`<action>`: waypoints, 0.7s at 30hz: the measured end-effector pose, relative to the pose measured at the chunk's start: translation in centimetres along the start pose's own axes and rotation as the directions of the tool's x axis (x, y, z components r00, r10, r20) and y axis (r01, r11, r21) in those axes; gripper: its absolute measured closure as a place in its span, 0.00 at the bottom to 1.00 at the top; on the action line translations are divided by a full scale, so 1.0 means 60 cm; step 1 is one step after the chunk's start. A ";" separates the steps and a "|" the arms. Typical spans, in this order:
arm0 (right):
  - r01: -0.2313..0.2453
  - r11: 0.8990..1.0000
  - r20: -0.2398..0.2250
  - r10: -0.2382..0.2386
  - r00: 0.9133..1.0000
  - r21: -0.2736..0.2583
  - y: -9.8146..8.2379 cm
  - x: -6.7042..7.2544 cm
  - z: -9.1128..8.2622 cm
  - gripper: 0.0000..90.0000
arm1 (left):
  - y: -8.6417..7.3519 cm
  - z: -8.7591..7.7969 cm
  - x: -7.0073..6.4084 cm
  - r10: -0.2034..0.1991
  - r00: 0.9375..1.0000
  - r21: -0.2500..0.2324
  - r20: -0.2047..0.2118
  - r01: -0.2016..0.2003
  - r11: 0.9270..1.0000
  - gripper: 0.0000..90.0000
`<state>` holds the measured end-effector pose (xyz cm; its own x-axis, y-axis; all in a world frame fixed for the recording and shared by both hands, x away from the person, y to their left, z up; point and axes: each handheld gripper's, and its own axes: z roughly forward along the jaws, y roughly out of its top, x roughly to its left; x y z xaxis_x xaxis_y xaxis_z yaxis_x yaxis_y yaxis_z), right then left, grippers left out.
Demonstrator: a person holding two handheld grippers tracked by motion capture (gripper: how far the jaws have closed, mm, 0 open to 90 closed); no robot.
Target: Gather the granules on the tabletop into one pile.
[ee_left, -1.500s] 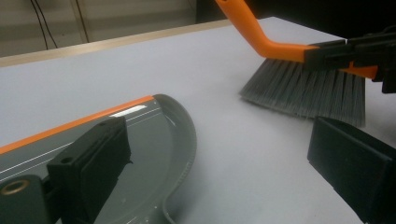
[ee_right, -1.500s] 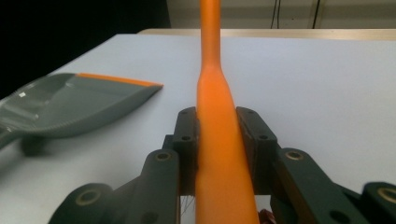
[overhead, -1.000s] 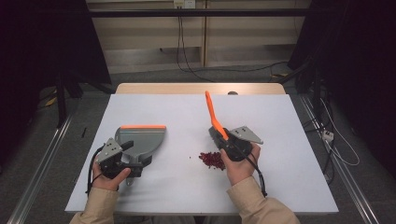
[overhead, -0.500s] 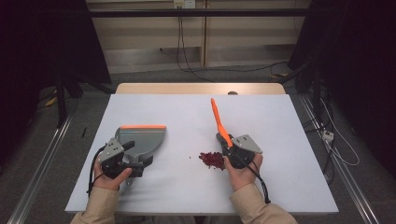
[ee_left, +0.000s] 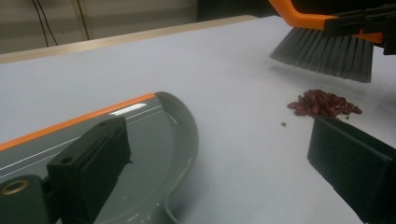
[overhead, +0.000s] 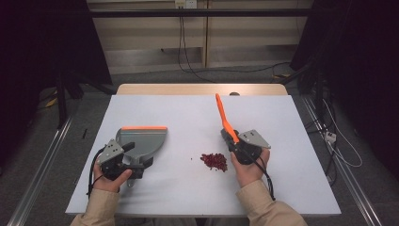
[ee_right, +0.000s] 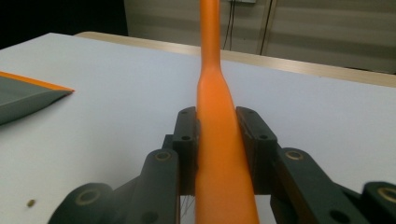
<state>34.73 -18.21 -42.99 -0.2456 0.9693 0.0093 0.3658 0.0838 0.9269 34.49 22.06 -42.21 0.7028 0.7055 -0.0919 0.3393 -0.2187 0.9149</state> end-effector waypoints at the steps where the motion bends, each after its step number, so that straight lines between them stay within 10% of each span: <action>1: -0.001 1.000 0.000 0.001 1.000 0.007 0.000 -0.007 0.002 0.79 | 0.000 0.000 0.000 -0.002 1.000 0.000 -0.001 0.002 1.000 0.06; 13: -0.003 0.984 -0.029 0.008 1.000 0.180 0.013 -0.028 0.002 0.77 | 0.007 -0.010 -0.002 0.009 0.999 0.032 -0.033 -0.008 0.999 0.06; 21: 0.032 0.956 -0.035 -0.023 0.999 0.293 0.045 -0.033 -0.001 0.79 | 0.004 -0.015 -0.003 -0.036 0.995 0.158 -0.095 0.051 0.986 0.08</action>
<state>36.17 -19.93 -40.48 -0.2856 0.9584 0.0015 0.6047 0.1790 0.7761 33.86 22.49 -41.62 0.6276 0.7736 -0.0874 0.4691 -0.2861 0.8355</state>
